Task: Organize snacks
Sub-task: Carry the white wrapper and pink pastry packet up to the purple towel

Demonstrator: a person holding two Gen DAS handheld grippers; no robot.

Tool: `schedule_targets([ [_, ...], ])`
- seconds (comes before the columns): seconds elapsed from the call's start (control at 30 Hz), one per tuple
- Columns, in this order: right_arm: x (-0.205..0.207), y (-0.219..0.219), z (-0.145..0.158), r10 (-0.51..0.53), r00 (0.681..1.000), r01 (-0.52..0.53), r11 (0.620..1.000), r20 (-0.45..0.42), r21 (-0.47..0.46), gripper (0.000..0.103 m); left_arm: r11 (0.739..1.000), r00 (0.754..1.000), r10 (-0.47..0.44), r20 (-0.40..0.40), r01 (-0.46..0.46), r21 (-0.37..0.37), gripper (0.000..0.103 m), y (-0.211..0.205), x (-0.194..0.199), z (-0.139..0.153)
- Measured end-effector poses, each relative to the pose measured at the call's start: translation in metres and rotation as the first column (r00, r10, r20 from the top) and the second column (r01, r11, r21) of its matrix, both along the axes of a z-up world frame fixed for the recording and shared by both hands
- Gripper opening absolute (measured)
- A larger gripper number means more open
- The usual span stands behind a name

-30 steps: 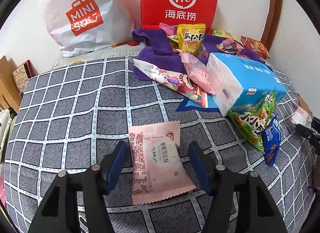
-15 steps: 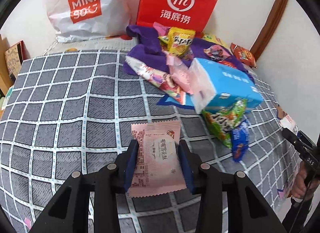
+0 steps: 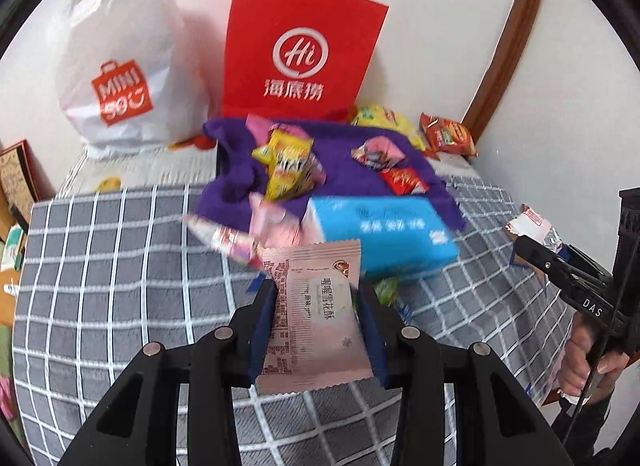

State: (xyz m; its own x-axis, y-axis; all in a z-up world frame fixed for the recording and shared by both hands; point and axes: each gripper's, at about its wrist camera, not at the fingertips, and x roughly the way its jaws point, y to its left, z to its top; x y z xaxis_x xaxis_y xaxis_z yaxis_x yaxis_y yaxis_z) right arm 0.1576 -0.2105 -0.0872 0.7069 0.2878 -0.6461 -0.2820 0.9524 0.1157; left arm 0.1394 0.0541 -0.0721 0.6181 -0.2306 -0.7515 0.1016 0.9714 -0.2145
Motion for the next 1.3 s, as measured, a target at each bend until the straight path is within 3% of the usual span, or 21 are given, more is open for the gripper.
schedule_targets([
  [0.27,0.047,0.013,0.038,0.025,0.999,-0.025,0.999,0.021,-0.027,0.059,1.0,1.0,0.01,0.013,-0.01,-0.016,0.039,-0.003,0.039,0.033],
  [0.57,0.111,0.025,0.055,0.049,0.999,-0.049,0.998,0.01,-0.026,0.059,0.999,0.999,0.039,0.029,-0.039,0.001,0.039,0.003,0.092,0.05],
  [1.1,0.196,0.033,0.021,0.107,0.992,-0.112,0.99,-0.062,-0.083,0.059,0.998,0.999,0.045,0.02,-0.044,-0.04,0.039,-0.001,0.175,0.039],
  [1.3,0.208,0.035,-0.004,0.194,0.973,-0.207,0.973,-0.125,-0.1,0.059,0.996,0.998,0.065,0.014,-0.064,-0.06,0.039,0.002,0.196,0.03],
])
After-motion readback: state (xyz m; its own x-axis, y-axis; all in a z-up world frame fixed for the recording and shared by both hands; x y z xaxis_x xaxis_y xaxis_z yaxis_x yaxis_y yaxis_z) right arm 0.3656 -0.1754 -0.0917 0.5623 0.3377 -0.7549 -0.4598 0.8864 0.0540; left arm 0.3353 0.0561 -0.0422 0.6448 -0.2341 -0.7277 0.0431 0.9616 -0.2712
